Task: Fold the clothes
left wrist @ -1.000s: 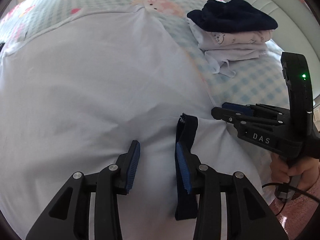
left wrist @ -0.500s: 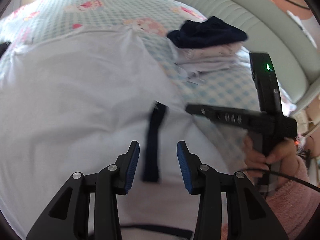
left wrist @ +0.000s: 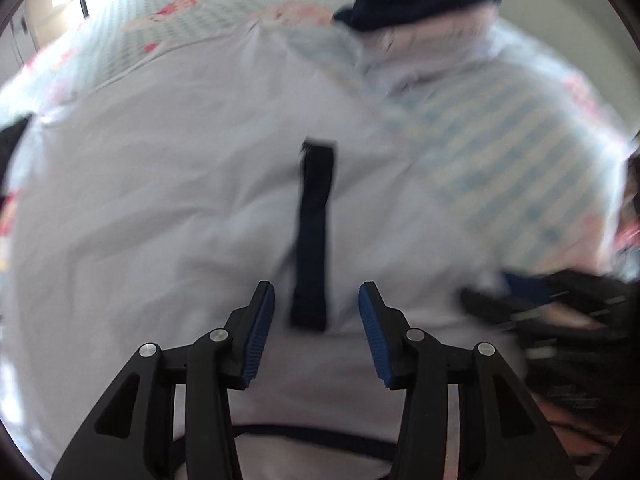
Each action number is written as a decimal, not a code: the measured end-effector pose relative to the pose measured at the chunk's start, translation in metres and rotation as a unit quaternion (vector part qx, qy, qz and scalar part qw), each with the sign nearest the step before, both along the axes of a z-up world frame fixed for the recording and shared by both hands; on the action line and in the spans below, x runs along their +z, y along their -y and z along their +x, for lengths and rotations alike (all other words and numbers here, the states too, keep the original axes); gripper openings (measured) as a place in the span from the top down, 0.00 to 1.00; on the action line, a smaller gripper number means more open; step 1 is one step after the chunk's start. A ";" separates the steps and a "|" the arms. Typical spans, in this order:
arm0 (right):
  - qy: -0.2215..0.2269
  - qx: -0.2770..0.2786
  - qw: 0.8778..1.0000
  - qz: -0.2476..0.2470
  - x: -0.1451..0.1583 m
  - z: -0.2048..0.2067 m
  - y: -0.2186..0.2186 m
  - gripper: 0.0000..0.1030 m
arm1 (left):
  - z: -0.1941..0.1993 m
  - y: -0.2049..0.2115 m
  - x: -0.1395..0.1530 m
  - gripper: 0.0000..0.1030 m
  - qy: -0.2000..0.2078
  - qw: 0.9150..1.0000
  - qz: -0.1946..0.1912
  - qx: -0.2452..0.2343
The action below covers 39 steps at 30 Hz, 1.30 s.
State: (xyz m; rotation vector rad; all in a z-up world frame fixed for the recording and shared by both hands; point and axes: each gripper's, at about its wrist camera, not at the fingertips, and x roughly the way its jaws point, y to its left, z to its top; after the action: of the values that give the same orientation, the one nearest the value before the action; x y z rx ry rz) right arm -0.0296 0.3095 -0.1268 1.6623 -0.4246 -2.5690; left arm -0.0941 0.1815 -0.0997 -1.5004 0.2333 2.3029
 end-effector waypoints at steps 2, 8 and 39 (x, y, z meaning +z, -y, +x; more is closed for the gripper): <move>-0.016 -0.014 1.000 -0.005 0.009 0.013 -0.008 0.69 | 0.009 0.004 0.013 0.56 -0.011 1.000 0.020 0.009; -0.020 -0.022 0.998 -0.048 0.012 0.019 -0.008 0.69 | 0.012 0.001 0.010 0.56 0.004 0.998 0.057 0.012; -0.007 -0.039 0.999 -0.029 0.009 0.009 -0.015 0.64 | 0.011 0.026 0.012 0.46 0.019 0.994 0.099 0.031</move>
State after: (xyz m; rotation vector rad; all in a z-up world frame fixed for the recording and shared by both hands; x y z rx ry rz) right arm -0.0211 0.3247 -0.1176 1.6388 -0.5678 -2.5936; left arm -0.0830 0.1559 -0.0880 -1.4683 -0.0514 2.2668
